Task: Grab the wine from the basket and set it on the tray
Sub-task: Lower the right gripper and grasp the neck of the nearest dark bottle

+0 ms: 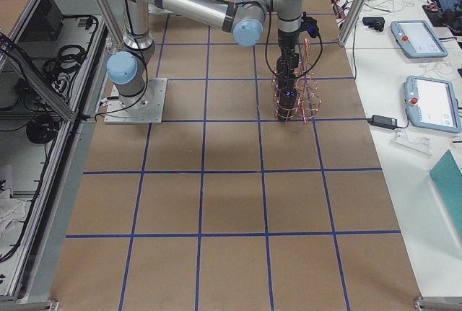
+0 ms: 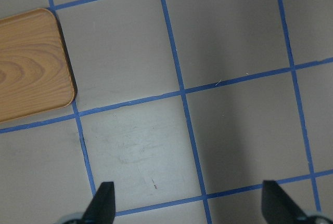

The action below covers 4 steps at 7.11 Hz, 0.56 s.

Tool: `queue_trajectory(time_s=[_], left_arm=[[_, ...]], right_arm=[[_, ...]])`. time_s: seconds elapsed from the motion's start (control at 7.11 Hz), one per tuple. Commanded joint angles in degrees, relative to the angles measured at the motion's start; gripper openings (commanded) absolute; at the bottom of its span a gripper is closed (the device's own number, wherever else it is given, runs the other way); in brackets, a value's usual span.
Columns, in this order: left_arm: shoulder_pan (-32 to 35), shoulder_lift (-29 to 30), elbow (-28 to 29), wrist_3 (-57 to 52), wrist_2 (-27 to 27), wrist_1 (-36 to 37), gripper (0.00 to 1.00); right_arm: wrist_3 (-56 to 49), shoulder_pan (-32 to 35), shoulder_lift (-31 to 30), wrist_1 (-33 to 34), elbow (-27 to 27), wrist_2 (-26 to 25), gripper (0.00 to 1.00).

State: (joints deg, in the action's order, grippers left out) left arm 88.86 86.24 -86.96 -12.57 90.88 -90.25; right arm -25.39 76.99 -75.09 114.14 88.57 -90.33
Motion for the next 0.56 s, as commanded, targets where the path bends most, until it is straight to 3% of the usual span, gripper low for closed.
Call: queue_trajectory(time_s=[0.0,0.42], left_arm=[[0.00,-0.02,-0.05,0.00,0.00,0.07,1.00],[0.00,-0.02,-0.05,0.00,0.00,0.07,1.00]], right_arm=[[0.78,0.00,0.20,0.38,0.02,0.59,0.72],[1.14,0.00,0.20,0.29,0.02,2.09,0.60]])
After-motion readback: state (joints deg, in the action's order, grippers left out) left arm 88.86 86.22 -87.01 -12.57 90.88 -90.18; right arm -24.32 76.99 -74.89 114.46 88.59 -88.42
